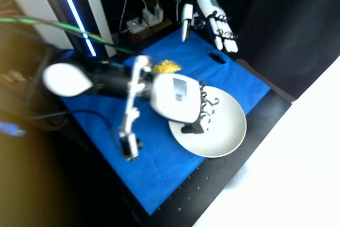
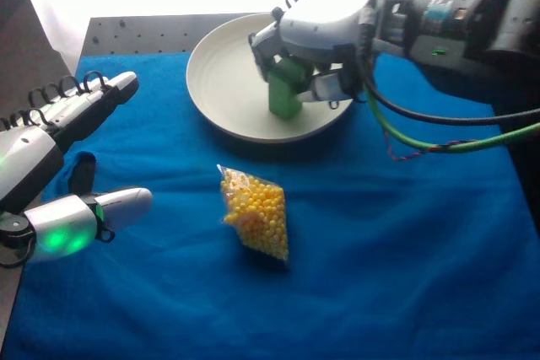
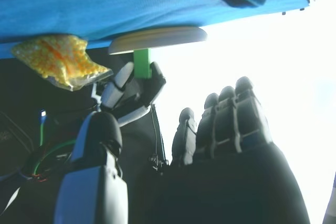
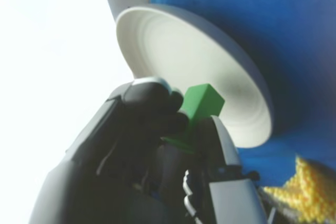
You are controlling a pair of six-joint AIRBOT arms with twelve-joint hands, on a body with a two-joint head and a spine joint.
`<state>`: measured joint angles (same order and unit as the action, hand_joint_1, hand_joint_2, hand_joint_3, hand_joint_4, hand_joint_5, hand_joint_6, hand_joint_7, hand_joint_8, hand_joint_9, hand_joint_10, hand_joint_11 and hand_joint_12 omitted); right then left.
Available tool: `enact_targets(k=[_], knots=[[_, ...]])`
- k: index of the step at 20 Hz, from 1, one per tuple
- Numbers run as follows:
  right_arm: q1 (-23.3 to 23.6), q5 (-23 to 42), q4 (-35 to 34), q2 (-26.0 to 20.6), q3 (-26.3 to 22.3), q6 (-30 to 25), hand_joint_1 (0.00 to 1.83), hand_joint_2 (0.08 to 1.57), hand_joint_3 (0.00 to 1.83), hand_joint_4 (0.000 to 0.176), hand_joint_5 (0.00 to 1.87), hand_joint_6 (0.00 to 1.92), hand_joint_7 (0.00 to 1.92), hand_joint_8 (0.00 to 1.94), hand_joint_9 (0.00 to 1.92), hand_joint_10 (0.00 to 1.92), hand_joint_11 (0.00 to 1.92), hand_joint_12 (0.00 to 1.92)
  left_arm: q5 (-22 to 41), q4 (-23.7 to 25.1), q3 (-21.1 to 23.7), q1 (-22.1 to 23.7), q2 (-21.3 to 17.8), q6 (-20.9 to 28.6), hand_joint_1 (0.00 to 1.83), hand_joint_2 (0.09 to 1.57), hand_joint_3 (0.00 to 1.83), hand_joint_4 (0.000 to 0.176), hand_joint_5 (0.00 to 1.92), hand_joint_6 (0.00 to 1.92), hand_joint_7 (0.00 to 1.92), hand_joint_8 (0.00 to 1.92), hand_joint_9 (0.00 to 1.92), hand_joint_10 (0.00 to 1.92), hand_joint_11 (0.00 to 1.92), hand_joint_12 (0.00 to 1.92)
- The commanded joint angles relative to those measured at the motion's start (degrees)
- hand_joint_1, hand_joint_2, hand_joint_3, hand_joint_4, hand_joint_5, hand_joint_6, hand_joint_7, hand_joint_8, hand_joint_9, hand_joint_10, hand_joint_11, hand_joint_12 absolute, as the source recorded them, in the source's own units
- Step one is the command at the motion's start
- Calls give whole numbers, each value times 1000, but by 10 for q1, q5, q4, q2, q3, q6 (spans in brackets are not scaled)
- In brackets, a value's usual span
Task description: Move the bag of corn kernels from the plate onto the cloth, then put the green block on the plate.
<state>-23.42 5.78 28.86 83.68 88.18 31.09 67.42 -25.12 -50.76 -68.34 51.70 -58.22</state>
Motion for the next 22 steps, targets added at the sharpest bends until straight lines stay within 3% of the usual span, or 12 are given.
enact_targets(k=[1, 3, 4, 5, 7, 10, 11, 13, 15, 18, 21, 22], knots=[[9, 17, 4, 2, 5, 4, 1166, 1288, 1, 0, 612, 1350, 754, 1552, 777, 1278, 726, 1693, 67, 12, -3, 3, 3, 5, 506, 1161, 0, 143, 8, 3, 0, 0, 0, 0, 0, 0], [9, 0, 19, 8, 7, 4, 1133, 1331, 1, 0, 492, 1540, 723, 1560, 721, 1082, 586, 1619, 67, 12, -3, 4, 3, 6, 518, 1164, 1, 163, 9, 3, 0, 0, 0, 0, 0, 0], [9, -1, 19, 8, 6, 4, 1123, 1288, 0, 0, 326, 749, 583, 867, 559, 917, 328, 1585, 67, 12, -3, 4, 4, 6, 525, 1167, 2, 169, 1, 0, 0, 0, 0, 0, 0, 0], [9, -1, 19, 8, 4, 4, 1029, 1292, 0, 0, 265, 294, 462, 347, 368, 543, 65, 1385, 68, 12, -3, 4, 4, 6, 516, 1167, 2, 162, 5, 2, 0, 0, 0, 0, 0, 0], [9, -1, 27, 8, -4, 4, 767, 1283, 0, 0, 44, 16, 159, 18, 147, 96, 2, 707, 69, 12, -3, 4, 3, 7, 490, 1164, 1, 163, 0, 0, 0, 0, 0, 0, 0, 0], [14, 13, 38, -20, -32, 4, 630, 1141, 0, 86, 0, 0, 0, 0, 2, 0, 0, 540, 69, 9, -2, 3, 4, 7, 520, 1153, 0, 168, 0, 0, 0, 0, 0, 0, 0, 0], [17, 25, 38, -36, -45, 4, 653, 1115, 0, 94, 0, 0, 0, 0, 0, 0, 0, 434, 69, 8, -2, 3, 4, 7, 498, 1158, 0, 164, 0, 0, 0, 0, 0, 0, 0, 0], [29, 55, 38, -80, -81, 4, 731, 1038, 0, 76, 0, 0, 0, 0, 0, 0, 0, 25, 67, 6, 0, 3, 3, 7, 494, 1161, 0, 143, 1, 0, 0, 0, 0, 0, 0, 0], [38, 102, 37, -130, -125, 4, 673, 1028, 0, 74, 0, 0, 0, 0, 0, 0, 0, 0, 70, 5, 2, 3, 2, 7, 524, 1159, 0, 171, 0, 0, 0, 0, 0, 0, 0, 0], [38, 176, 13, -185, -175, 4, 745, 991, 0, 34, 0, 0, 0, 0, 0, 0, 0, 0, 79, 3, 5, 2, -3, 7, 565, 1143, 0, 176, 1, 0, 0, 0, 0, 0, 0, 0], [37, 242, 3, -263, -227, 4, 725, 1027, 0, 67, 0, 0, 0, 0, 0, 0, 0, 0, 95, 4, 9, 2, -12, 7, 591, 1140, 0, 173, 0, 0, 0, 0, 0, 0, 0, 0], [32, 261, 3, -288, -246, 4, 540, 1080, 22, 110, 0, 0, 0, 0, 0, 0, 0, 0, 103, 5, 11, 2, -17, 7, 619, 1151, 1, 175, 8, 3, 0, 0, 0, 0, 0, 0]])
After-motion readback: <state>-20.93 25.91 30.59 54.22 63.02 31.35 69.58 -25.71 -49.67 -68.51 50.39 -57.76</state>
